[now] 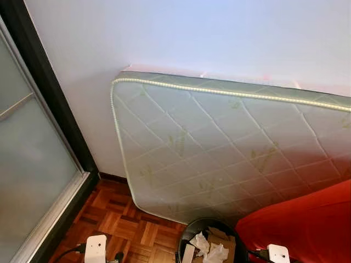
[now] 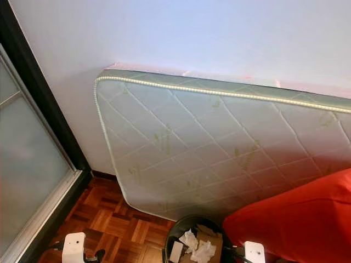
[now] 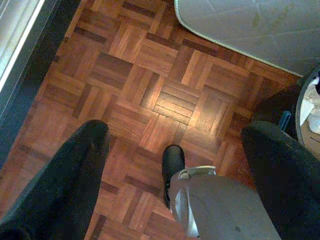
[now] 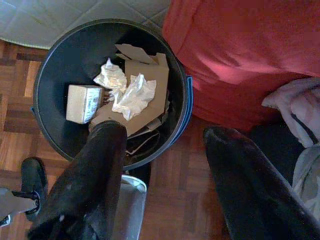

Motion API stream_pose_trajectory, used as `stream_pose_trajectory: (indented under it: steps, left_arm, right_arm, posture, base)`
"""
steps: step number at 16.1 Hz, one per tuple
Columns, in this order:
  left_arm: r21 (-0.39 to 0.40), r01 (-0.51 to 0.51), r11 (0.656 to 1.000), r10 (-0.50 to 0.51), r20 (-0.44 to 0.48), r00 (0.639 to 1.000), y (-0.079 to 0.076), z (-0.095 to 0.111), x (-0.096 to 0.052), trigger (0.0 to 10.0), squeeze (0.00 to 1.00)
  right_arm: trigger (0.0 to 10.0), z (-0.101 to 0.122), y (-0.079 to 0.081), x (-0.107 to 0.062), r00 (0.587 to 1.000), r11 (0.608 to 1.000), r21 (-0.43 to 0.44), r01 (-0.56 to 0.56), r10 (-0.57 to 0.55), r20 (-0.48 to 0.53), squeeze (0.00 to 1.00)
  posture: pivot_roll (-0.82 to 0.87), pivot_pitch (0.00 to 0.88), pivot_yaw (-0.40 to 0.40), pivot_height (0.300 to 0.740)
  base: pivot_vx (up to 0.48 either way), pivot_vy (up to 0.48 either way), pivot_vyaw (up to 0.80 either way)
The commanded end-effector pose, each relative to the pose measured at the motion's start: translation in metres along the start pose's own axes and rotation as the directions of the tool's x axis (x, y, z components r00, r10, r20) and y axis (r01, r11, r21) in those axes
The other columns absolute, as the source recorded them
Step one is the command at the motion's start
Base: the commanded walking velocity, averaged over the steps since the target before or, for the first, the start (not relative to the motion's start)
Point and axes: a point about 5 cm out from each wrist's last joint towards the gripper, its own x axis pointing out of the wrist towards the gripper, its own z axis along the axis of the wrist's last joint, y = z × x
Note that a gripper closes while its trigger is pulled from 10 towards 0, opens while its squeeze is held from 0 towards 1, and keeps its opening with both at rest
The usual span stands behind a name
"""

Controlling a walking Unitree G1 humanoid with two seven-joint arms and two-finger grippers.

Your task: Clean up the room

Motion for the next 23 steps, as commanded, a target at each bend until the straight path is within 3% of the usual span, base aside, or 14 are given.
stream_pose_trajectory:
  steps: [1,14,23]
  left_arm:
    - [0.012,0.009,1.0,-0.009,-0.016,1.0,0.0,-0.002,0.0,10.0,0.0]
    - [-0.01,0.003,1.0,-0.003,-0.013,1.0,-0.001,0.001,0.001,10.0,0.0]
    - [-0.024,-0.012,1.0,0.012,-0.033,0.999,0.008,-0.01,-0.003,10.0,0.0]
  right_arm:
    - [10.0,0.001,-0.001,0.0,1.0,1.0,-0.006,0.0,0.0,0.008,0.0]
    - [10.0,0.002,-0.002,0.0,1.0,0.999,-0.053,-0.009,0.009,-0.001,0.0]
    - [10.0,0.0,-0.002,0.0,1.0,0.999,-0.046,-0.005,0.004,-0.005,0.0]
  posture:
    - [0.16,0.0,-0.048,0.74]
    - [0.15,0.025,-0.06,0.74]
    - [0.15,0.045,-0.054,0.74]
  base:
    - [0.0,0.0,0.0]
    - [0.0,0.0,0.0]
    - [-0.279,0.0,0.0]
